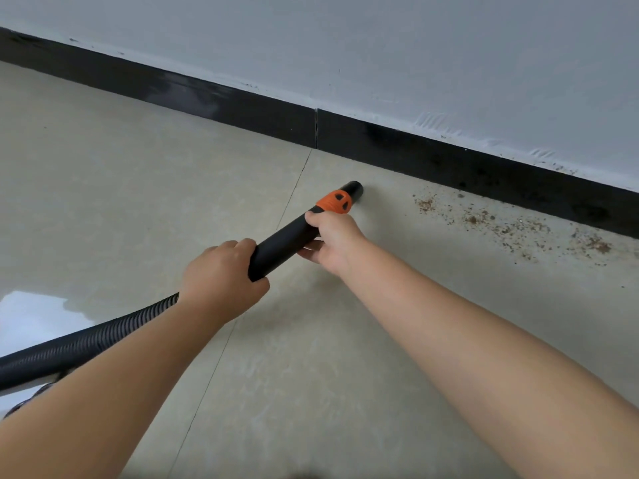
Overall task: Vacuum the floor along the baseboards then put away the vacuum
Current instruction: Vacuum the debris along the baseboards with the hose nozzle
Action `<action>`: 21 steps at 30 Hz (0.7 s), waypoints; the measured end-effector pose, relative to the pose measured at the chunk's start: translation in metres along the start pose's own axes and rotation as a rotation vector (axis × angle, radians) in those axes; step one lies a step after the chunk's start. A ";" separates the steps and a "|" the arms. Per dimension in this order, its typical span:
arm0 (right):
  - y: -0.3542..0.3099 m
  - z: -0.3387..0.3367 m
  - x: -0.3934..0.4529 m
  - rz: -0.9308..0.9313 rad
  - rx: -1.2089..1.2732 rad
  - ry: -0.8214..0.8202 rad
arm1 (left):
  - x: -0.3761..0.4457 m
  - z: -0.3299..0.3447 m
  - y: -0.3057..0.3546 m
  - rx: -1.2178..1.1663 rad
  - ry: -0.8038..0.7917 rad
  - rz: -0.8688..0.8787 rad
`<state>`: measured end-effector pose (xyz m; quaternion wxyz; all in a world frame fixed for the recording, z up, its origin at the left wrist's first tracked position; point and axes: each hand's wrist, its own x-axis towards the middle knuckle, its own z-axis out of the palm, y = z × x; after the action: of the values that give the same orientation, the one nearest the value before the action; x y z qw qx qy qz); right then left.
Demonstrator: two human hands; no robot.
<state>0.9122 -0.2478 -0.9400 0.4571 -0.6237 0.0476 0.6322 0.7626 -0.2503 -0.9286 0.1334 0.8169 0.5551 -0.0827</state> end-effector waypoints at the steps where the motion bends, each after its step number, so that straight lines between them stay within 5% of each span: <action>1: -0.006 -0.006 -0.001 -0.006 0.012 0.013 | 0.003 0.000 0.008 -0.005 -0.012 0.010; 9: -0.036 -0.030 0.010 -0.098 -0.021 0.170 | 0.021 -0.005 0.068 -0.028 -0.078 0.032; 21: -0.051 -0.068 -0.002 -0.081 -0.111 0.056 | 0.020 -0.010 0.105 0.028 -0.096 0.009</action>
<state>0.9947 -0.2620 -0.9269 0.4455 -0.6669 -0.0001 0.5973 0.8676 -0.2663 -0.9112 0.1489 0.8163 0.5431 -0.1291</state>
